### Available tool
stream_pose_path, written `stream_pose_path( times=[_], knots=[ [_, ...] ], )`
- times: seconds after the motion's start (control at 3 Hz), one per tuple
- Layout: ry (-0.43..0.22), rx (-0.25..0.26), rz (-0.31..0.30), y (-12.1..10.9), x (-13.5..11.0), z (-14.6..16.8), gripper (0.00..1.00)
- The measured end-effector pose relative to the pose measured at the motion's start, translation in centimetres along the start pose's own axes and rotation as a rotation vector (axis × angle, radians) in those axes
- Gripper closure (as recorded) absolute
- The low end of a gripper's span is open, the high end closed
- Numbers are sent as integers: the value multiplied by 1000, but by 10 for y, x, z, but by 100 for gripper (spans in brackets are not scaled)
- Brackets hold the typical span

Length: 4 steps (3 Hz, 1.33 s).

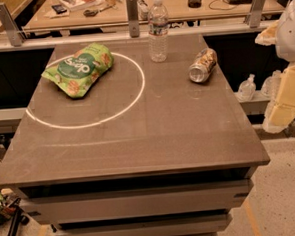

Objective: Place orange can upright

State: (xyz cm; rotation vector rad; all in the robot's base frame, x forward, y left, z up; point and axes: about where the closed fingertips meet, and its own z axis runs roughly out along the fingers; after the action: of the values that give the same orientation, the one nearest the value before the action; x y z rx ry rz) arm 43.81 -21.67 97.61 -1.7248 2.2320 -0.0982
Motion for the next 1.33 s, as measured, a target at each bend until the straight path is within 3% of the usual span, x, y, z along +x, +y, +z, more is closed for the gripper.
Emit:
stream_pose_path(
  times=[0.33,0.67,1.0,1.33],
  knots=[
    [0,0,0,0,0,0,0],
    [-29,19,50,-11,1,-5,0],
    [-91,8,142,-35,2,-6,0],
    [-131,10,292,-73,3,-10,0]
  ],
)
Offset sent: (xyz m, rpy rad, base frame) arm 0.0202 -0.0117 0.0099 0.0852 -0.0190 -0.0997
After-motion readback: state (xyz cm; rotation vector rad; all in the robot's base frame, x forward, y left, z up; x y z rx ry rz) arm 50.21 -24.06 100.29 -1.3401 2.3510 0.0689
